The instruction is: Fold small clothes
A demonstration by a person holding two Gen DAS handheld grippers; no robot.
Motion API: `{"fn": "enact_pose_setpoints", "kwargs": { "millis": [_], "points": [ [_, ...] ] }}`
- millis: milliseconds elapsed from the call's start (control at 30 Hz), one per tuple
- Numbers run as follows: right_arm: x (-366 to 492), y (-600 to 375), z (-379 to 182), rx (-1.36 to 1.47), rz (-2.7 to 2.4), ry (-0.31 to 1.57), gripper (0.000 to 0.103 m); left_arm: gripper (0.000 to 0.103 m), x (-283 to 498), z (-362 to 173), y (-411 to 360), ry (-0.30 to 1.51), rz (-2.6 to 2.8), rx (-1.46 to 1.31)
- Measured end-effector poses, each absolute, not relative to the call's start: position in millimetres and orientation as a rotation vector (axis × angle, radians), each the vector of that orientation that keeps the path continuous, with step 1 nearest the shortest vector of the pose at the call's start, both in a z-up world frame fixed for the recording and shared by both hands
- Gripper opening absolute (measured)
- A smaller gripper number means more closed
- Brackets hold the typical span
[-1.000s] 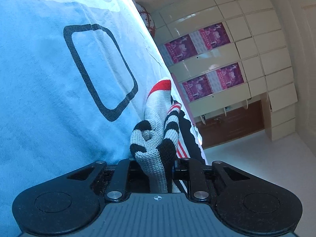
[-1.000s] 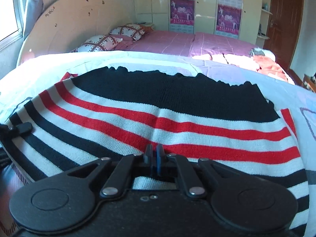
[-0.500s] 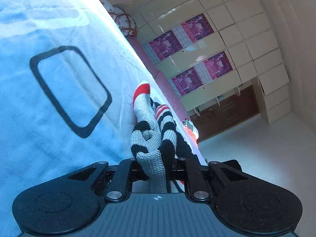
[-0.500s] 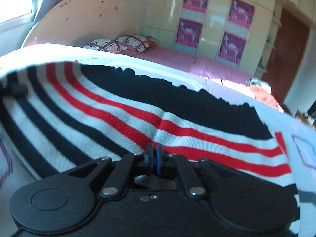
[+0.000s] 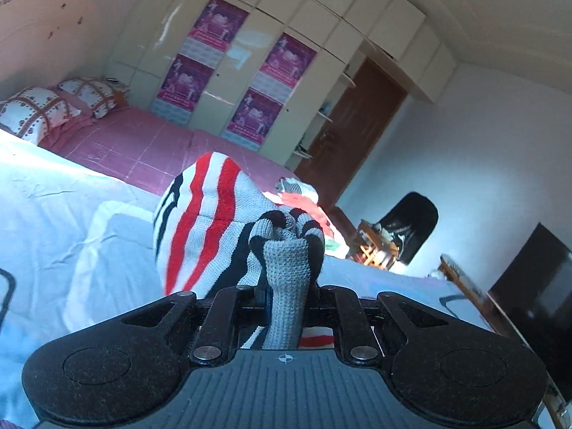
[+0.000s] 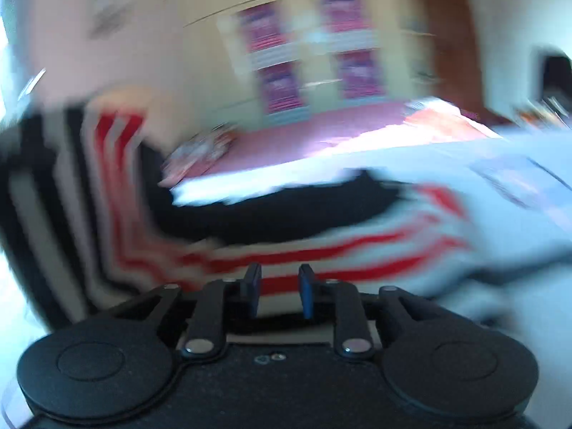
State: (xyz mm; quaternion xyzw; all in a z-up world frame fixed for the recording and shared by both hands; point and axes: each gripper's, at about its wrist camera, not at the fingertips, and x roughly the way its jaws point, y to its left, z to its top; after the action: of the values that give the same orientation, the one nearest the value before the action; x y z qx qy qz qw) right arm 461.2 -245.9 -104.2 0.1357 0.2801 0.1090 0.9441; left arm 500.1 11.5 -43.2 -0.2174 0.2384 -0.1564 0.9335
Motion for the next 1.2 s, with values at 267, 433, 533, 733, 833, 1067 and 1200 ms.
{"fn": "enact_pose_setpoints", "kwargs": {
  "millis": [267, 433, 533, 733, 833, 1067, 1200],
  "points": [
    [423, -391, -116, 0.608, 0.101, 0.641, 0.043, 0.022, 527, -99, -145, 0.754, -0.500, -0.204],
    [414, -427, -110, 0.773, 0.146, 0.577, 0.073, 0.044, 491, -75, -149, 0.659, -0.524, -0.210],
    [418, -422, -106, 0.821, 0.225, 0.584, 0.073, 0.044, 467, -51, -112, 0.581, -0.485, -0.262],
    [447, -379, -107, 0.899, 0.372, 0.708, 0.074, 0.044, 449, -59, -8, 0.572, -0.239, -0.349],
    [467, -352, -110, 0.880, 0.392, 0.811, 0.074, 0.044, 450, -82, 24, 0.634, -0.157, -0.416],
    [475, -294, -85, 0.523, 0.266, 0.811, 0.016, 0.052, 467, -109, 17, 0.681, -0.142, -0.497],
    [435, -286, -45, 0.375, 0.318, 0.587, 0.015, 0.052, 481, -111, -1, 0.667, -0.166, -0.498]
  ]
}}
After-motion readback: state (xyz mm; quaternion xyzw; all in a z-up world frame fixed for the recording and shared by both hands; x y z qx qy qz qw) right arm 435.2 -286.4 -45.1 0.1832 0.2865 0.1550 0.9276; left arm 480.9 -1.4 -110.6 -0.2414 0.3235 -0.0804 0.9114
